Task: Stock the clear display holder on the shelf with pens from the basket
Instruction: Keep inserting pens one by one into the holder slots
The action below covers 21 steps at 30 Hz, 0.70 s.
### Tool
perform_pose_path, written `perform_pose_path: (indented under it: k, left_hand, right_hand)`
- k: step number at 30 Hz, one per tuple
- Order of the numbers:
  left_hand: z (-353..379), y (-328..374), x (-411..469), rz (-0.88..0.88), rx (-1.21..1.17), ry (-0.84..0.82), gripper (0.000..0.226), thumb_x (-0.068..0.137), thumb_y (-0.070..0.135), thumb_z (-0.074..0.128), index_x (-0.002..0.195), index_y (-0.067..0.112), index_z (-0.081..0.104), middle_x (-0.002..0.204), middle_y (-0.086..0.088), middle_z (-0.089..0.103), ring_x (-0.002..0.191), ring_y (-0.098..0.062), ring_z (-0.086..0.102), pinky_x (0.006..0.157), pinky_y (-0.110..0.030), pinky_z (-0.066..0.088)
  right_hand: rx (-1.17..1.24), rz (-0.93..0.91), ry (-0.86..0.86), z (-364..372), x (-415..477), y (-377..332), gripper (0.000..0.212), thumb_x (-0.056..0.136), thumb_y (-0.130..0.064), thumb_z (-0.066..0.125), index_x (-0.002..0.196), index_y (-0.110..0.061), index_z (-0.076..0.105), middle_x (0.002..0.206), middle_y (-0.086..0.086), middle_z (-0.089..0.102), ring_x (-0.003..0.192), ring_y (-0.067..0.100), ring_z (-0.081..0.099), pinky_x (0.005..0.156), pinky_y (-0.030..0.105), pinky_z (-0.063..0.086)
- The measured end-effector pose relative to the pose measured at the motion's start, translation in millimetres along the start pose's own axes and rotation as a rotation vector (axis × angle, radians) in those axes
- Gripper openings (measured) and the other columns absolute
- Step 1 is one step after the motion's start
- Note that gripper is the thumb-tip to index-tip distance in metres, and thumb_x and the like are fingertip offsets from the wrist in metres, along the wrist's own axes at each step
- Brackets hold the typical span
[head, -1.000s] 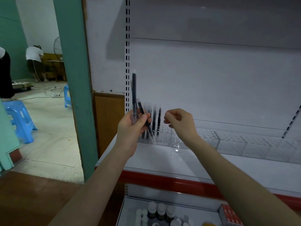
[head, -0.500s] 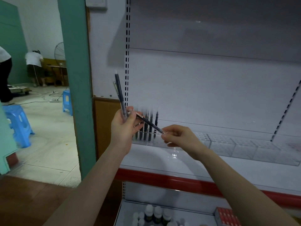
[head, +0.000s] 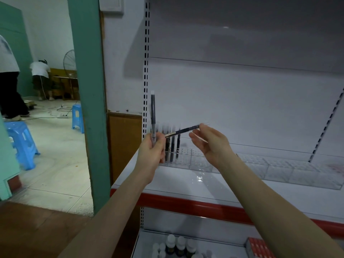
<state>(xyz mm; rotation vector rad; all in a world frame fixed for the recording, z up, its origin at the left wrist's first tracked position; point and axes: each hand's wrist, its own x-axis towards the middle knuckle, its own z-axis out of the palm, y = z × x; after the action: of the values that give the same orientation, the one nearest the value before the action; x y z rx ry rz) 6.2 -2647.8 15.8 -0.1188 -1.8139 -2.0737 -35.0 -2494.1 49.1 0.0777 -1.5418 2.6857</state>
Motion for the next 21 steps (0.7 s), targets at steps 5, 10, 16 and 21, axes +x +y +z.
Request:
perform_pose_path:
  k: [5, 10, 16, 21]
  left_hand:
    - [-11.4, -4.5, -0.1, 0.003, 0.046, 0.002, 0.018, 0.097, 0.028, 0.045, 0.080, 0.024, 0.044, 0.051, 0.007, 0.036, 0.038, -0.002, 0.029, 0.039, -0.019, 0.026]
    - [-14.5, -4.9, 3.4, -0.074, 0.031, 0.007, 0.033, 0.096, 0.045, 0.035, 0.080, 0.018, 0.047, 0.047, 0.008, 0.033, 0.038, -0.004, 0.026, 0.037, -0.017, 0.023]
    - [-13.3, -8.5, 9.3, -0.148, 0.003, -0.020, 0.037, 0.100, 0.041, 0.027, 0.089, 0.015, 0.051, 0.049, 0.005, 0.036, 0.040, -0.006, 0.029, 0.039, -0.020, 0.026]
    - [-13.0, -12.3, 9.4, -0.117, -0.005, -0.034, 0.022, 0.097, 0.036, 0.040, 0.097, 0.017, 0.052, 0.061, 0.001, 0.045, 0.050, -0.008, 0.038, 0.048, -0.021, 0.035]
  right_hand:
    - [-0.359, -0.330, 0.128, 3.7, 17.1, -8.5, 0.004, 0.091, -0.009, 0.056, 0.095, -0.008, 0.056, 0.074, 0.008, 0.063, 0.065, 0.017, 0.064, 0.064, 0.023, 0.057]
    - [-0.726, -0.469, 0.104, 7.5, 35.7, -2.9, 0.005, 0.092, -0.013, 0.054, 0.095, -0.011, 0.057, 0.073, 0.001, 0.062, 0.068, 0.014, 0.063, 0.077, 0.033, 0.055]
    - [-0.866, -0.465, 0.013, 19.3, 47.0, 4.6, 0.014, 0.093, -0.010, 0.052, 0.104, -0.004, 0.059, 0.074, -0.002, 0.059, 0.066, 0.010, 0.060, 0.071, 0.029, 0.054]
    - [-1.050, -0.532, -0.087, 29.8, 50.1, 1.0, 0.008, 0.093, -0.007, 0.051, 0.090, -0.006, 0.058, 0.081, 0.007, 0.060, 0.078, 0.029, 0.064, 0.078, 0.040, 0.053]
